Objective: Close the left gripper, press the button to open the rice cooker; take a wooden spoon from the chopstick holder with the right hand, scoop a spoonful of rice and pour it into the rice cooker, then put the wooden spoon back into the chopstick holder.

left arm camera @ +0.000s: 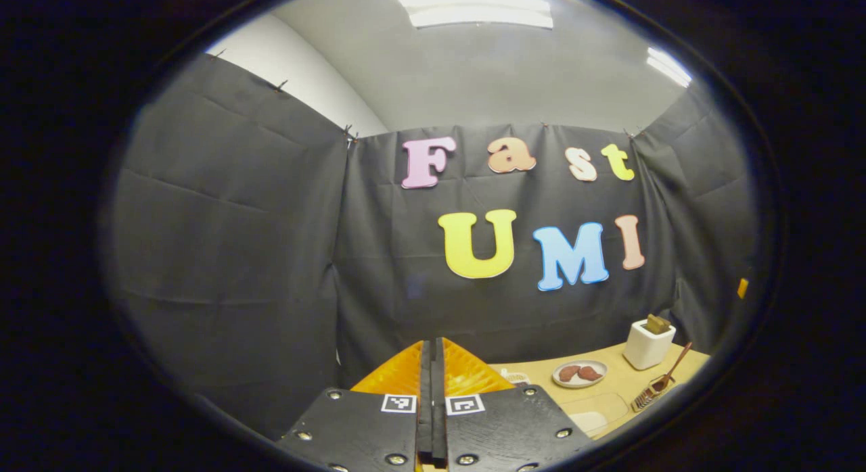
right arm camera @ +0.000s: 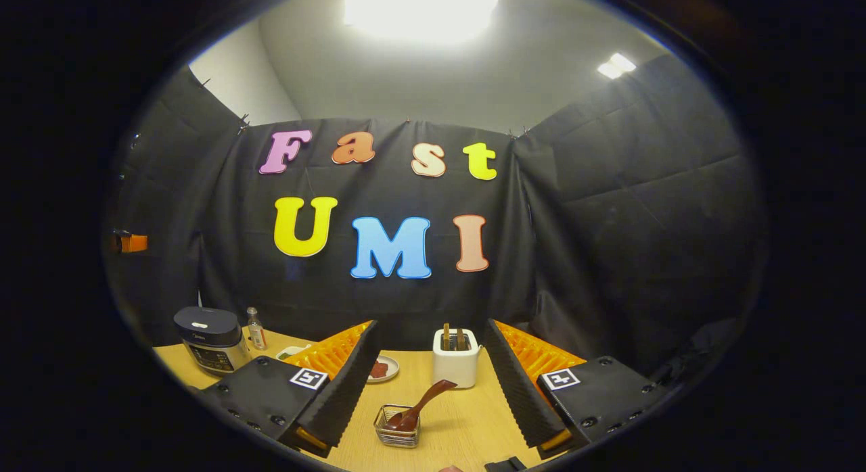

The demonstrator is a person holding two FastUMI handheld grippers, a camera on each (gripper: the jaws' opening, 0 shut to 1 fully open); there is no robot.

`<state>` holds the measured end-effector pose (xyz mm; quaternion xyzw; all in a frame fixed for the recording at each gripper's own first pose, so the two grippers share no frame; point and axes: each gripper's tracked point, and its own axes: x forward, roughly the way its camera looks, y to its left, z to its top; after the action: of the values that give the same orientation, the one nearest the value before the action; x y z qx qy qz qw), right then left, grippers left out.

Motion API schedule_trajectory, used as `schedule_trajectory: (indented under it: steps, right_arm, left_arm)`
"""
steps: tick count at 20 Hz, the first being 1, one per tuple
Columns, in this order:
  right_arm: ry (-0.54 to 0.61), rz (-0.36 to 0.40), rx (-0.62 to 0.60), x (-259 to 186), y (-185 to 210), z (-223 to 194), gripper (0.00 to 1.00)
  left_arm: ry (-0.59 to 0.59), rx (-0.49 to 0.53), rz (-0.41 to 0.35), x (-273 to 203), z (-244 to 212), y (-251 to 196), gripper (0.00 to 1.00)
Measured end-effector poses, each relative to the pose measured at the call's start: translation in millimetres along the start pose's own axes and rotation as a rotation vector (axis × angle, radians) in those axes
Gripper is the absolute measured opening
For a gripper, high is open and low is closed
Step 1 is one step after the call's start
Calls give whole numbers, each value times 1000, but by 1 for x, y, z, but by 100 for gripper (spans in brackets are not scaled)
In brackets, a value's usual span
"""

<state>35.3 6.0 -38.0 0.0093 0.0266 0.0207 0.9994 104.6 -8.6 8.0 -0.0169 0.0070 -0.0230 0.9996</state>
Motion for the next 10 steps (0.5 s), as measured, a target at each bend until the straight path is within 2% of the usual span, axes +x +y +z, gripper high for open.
schedule_trajectory:
  steps: [10]
  right_arm:
    - [6, -117, -41, 4, 14, 4, 98]
  left_arm:
    - [128, -48, -123, 86, -83, -7, 1]
